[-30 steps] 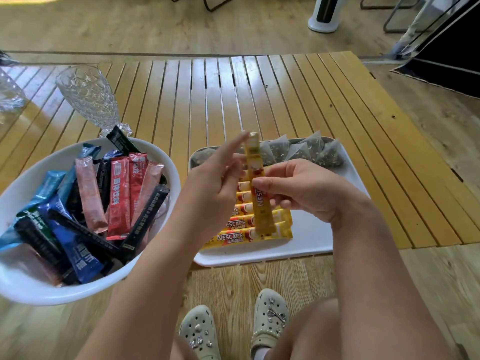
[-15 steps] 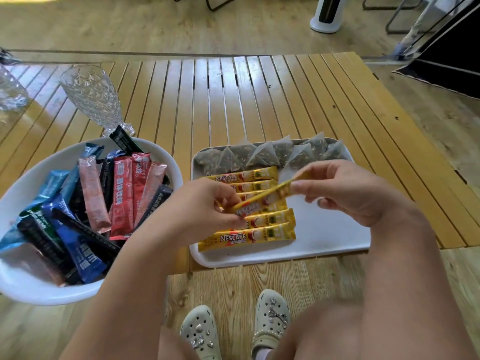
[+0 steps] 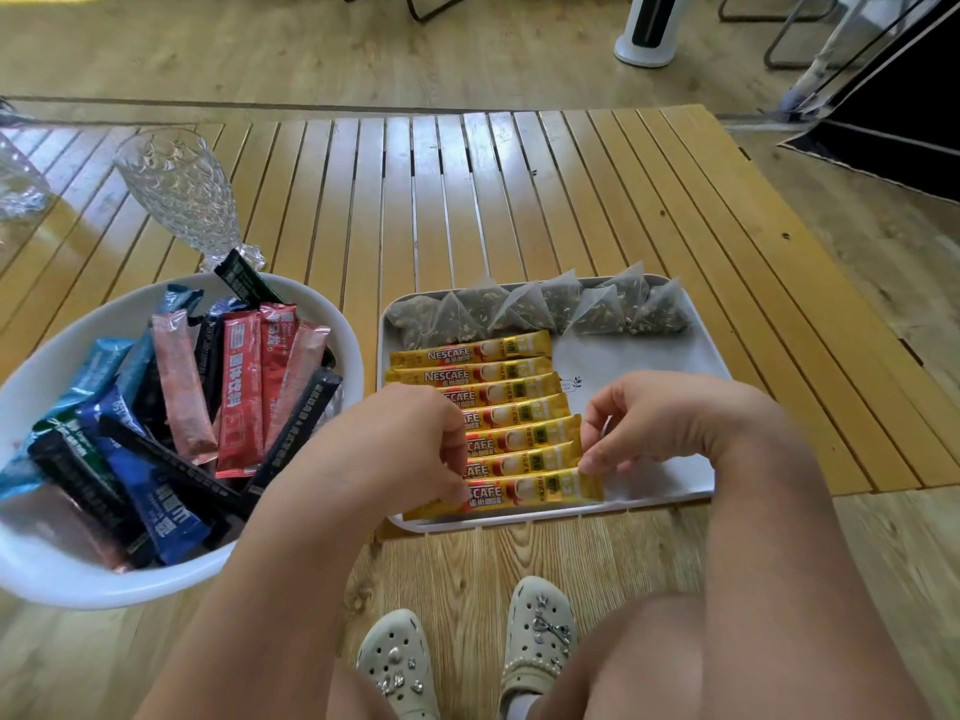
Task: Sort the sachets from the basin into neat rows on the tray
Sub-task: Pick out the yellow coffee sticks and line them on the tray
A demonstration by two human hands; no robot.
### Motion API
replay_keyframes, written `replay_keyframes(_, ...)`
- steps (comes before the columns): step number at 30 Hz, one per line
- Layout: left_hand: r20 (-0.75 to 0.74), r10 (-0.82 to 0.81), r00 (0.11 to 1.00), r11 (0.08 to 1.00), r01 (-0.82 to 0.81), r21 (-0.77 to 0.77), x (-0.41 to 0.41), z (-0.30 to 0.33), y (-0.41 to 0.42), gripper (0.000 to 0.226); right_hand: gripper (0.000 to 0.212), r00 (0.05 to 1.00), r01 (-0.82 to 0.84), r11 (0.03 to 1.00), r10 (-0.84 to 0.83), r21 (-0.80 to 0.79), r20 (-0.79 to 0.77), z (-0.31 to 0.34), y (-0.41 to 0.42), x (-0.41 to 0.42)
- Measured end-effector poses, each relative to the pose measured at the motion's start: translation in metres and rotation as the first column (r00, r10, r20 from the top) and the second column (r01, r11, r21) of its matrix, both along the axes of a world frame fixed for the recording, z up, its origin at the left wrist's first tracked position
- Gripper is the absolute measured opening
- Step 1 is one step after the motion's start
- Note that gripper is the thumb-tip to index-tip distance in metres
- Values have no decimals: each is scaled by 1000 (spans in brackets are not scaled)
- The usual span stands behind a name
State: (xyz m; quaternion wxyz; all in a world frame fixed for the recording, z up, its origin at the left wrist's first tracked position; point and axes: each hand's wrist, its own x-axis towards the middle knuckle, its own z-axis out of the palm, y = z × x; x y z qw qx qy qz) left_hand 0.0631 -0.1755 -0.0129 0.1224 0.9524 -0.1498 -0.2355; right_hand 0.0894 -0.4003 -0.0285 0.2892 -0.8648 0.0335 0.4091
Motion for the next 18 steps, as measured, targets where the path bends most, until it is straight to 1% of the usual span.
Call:
replay_keyframes(3,-41,-9,999,1000,9,20,0,-4,-4,21,16,1000,-1,1000,1,-11,20,1,1,0)
replay_keyframes(6,-75,14,997,1000,-16,-16,1,-2,-3,14,22,997,-1,999,4,-35,71,3,-1,-1)
replay_keyframes(7,-35,47,998,997,-49,-62,1,-2,-3,12,25,995,23,1000,-21,-16,100,4,-1,-2)
replay_keyframes(8,49,103,993,988,-97,-117,1,-3,-5,12,28,988,72,997,-74,19,138,4,-1,-2)
replay_keyframes(9,167,189,968,971,-159,-180,1,-7,-9,12,28,971,138,989,-147,59,187,3,0,-2)
replay_keyframes(10,278,291,916,942,-223,-251,0,-11,-16,14,24,946,203,975,-219,90,241,2,2,-1)
replay_keyframes(11,344,379,859,907,-271,-323,-2,-16,-26,18,20,917,253,962,-274,106,291,0,5,1)
replay_keyframes(12,367,431,824,880,-295,-372,-4,-22,-36,23,16,895,285,952,-307,115,323,-2,8,3)
replay_keyframes(13,366,441,820,873,-298,-385,-8,-30,-46,31,16,882,305,943,-331,130,334,-4,11,5)
replay_keyframes(14,345,427,836,881,-299,-367,-11,-38,-56,40,21,876,317,937,-348,145,335,-6,15,7)
replay_keyframes(16,280,388,878,909,-314,-276,-15,-53,-67,57,34,864,320,936,-353,149,360,-10,21,11)
replay_keyframes(18,271,372,888,922,-321,-215,-14,-63,-70,63,44,848,310,941,-338,135,408,-11,26,14)
